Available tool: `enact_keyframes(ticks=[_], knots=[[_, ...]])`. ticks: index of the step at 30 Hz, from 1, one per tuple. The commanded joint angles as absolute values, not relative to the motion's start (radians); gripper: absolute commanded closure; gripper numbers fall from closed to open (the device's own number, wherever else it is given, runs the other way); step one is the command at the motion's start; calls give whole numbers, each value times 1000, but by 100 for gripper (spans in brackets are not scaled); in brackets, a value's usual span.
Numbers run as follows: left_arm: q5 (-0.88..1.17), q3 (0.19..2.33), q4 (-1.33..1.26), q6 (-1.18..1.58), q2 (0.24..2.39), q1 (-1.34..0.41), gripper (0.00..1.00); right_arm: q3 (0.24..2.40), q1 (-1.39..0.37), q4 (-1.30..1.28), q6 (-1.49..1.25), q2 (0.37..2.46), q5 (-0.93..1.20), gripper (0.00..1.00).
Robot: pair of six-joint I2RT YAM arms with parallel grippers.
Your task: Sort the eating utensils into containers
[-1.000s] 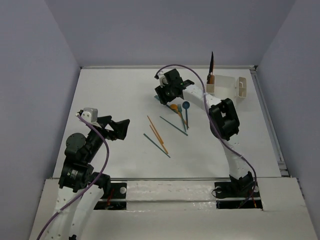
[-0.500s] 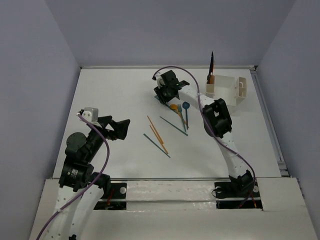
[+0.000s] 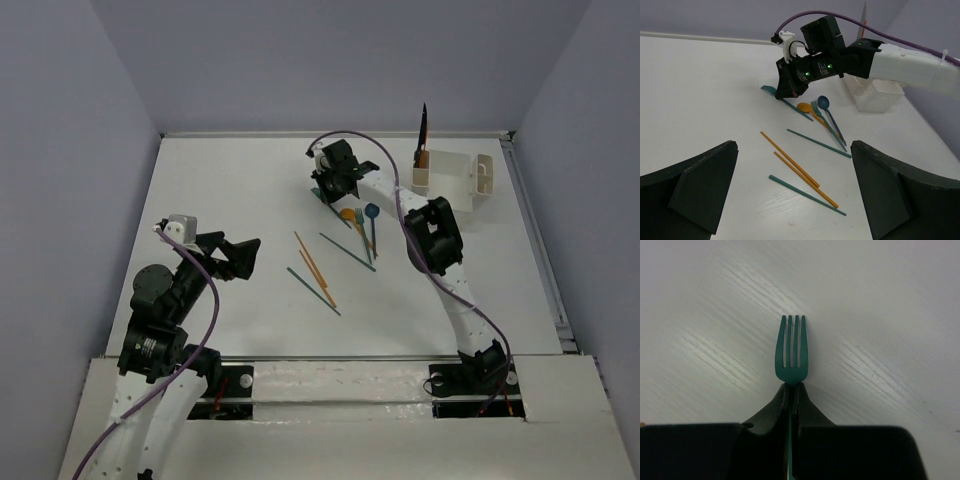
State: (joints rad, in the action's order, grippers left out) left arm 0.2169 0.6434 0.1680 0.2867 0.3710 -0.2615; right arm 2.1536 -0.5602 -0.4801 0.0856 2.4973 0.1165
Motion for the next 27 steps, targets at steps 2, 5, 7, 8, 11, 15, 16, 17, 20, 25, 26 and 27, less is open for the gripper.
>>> enact_keyframes(ticks=[2,5,7,8,11,15,16,17,20,25,26,27], knots=[[229,643,120,287,362,-258,1,2105,-571,-355,3,2490,170,100],[227,643,120,287,360,-258,1,1967,-571,-214,-80,2412,161,100],[227,643,121,285,360,-258,1,1901,-571,-91,-135,2335,143,100],[229,644,120,287,360,-258,1,1849,-571,-53,-149,2312,132,100],[230,643,118,285,362,-258,1,1787,-571,87,-204,2246,127,100],[232,643,118,287,357,-258,1,1723,-571,207,-282,2152,100,100],[232,643,120,285,357,-258,1,1674,-571,263,-304,2134,86,100],[230,644,120,287,354,-258,1,1643,-571,296,-311,2111,72,100],[232,641,120,287,353,-258,1,1517,-562,385,-310,2002,-55,100],[235,641,118,285,342,-258,1,1306,-509,509,-230,1759,-201,100],[235,641,118,287,341,-258,1,1245,-480,538,-204,1691,-247,100],[236,641,118,287,339,-258,1,1217,-480,538,-204,1690,-265,100]])
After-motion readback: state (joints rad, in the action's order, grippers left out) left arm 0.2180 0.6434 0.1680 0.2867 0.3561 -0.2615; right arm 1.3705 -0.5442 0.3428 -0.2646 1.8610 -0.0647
